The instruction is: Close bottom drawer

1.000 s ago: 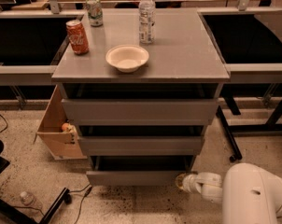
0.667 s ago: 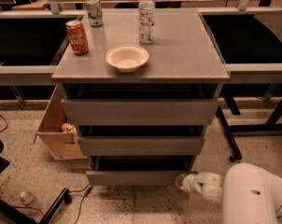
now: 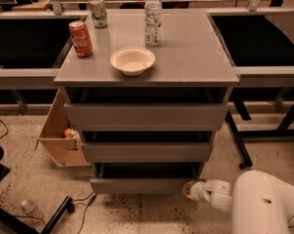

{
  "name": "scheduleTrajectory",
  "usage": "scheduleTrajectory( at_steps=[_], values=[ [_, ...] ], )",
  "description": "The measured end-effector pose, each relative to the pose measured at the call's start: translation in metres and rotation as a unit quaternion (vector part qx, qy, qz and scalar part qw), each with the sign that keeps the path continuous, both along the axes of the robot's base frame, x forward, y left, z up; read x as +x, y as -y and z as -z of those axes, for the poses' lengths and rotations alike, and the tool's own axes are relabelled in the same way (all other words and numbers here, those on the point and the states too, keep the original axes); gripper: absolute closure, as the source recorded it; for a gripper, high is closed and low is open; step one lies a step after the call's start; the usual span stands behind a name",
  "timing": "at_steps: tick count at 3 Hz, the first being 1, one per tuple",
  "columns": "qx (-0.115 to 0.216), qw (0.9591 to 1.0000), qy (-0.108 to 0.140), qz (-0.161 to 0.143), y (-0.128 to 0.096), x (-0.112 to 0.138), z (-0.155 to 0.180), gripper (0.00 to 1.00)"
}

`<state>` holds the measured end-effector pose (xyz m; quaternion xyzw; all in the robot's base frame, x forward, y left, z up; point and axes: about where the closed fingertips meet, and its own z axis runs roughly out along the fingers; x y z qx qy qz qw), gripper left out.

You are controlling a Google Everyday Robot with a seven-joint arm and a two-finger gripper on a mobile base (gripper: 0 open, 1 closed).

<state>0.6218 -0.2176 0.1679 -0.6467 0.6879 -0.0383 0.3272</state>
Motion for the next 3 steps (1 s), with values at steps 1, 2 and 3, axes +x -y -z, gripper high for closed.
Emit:
scheduleTrajectory(
  at_steps=[1, 2, 3],
  values=[
    [0.0, 1.0, 0.0, 0.0, 0.0, 0.0, 0.0, 0.11],
    [0.0, 1.0, 0.0, 0.0, -0.0001, 0.0, 0.0001, 0.0],
    [0.0, 1.0, 0.0, 0.0, -0.0002, 0.0, 0.0001, 0.0]
  ],
)
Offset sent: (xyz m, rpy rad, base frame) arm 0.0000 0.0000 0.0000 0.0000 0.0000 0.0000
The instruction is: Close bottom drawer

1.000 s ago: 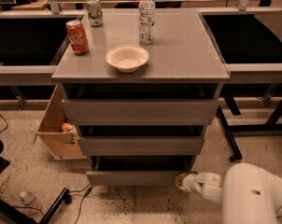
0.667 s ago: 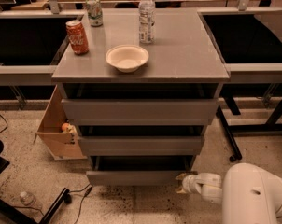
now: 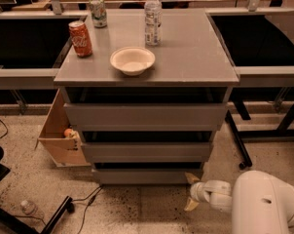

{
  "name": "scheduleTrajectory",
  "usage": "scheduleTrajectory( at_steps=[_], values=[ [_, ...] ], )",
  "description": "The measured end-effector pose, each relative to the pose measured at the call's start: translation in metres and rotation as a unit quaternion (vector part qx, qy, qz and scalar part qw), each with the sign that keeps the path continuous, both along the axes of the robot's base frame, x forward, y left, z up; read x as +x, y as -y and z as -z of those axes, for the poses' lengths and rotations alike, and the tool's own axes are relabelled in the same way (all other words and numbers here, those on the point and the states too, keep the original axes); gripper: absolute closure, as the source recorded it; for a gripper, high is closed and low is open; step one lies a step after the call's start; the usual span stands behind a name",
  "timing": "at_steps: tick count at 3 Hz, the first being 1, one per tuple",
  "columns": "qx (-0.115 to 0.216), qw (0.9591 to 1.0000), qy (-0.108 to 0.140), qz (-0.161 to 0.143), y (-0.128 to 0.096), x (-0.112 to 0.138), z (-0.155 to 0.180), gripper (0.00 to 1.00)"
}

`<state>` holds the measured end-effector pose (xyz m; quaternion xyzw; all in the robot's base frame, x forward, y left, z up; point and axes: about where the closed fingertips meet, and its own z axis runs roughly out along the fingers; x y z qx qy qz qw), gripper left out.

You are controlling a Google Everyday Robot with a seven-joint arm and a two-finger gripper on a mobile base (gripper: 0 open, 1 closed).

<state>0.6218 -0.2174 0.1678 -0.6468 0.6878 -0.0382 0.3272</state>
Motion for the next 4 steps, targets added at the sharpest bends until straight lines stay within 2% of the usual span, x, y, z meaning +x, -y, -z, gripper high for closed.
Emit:
scheduleTrajectory(
  at_steps=[2, 3, 4],
  values=[
    [-0.004, 1.0, 0.002, 0.005, 0.003, -0.008, -0.005, 0.5],
    [-0.006, 0.9999, 0.014, 0.006, 0.012, -0.026, -0.031, 0.73],
    [-0.019, 0.9993, 0.014, 0.029, 0.053, -0.071, -0.091, 0.96]
  ],
)
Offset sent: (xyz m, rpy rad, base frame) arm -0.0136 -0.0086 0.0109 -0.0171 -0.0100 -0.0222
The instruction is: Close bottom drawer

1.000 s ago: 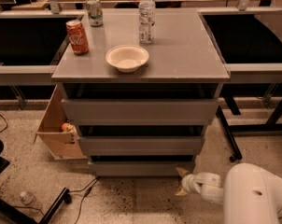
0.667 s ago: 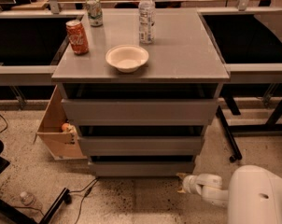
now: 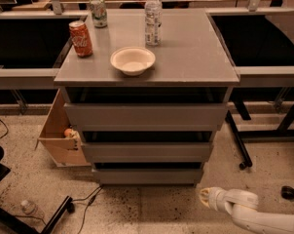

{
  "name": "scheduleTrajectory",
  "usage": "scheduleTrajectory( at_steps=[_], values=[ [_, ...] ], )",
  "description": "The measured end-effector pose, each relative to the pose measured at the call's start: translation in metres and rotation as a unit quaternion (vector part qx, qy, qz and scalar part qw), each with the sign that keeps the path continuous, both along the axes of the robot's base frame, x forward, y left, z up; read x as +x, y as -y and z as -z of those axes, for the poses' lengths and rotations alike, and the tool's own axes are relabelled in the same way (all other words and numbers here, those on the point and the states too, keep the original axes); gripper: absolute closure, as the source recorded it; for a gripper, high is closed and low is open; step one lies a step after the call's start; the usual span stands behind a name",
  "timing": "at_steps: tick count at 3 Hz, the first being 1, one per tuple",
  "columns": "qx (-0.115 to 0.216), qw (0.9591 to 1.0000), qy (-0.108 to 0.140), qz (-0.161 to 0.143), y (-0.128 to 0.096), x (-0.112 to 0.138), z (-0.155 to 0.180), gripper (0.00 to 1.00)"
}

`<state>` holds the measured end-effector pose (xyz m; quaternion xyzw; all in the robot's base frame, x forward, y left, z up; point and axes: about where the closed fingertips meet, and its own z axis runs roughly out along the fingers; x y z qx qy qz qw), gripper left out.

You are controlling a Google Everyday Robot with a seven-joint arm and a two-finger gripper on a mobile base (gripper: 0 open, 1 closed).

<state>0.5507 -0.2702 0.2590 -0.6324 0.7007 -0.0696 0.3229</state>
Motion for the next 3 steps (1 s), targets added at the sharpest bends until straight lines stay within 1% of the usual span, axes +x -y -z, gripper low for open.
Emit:
scheduleTrajectory(
  at_steps=[1, 2, 3],
  values=[
    [-0.021, 0.9991, -0.023, 0.03, 0.018, -0.035, -0.059, 1.0],
    [-0.074, 0.9926, -0.061, 0.075, 0.023, -0.084, -0.126, 1.0],
    [-0.107, 0.9896, -0.056, 0.078, 0.015, -0.126, -0.18, 1.0]
  ],
)
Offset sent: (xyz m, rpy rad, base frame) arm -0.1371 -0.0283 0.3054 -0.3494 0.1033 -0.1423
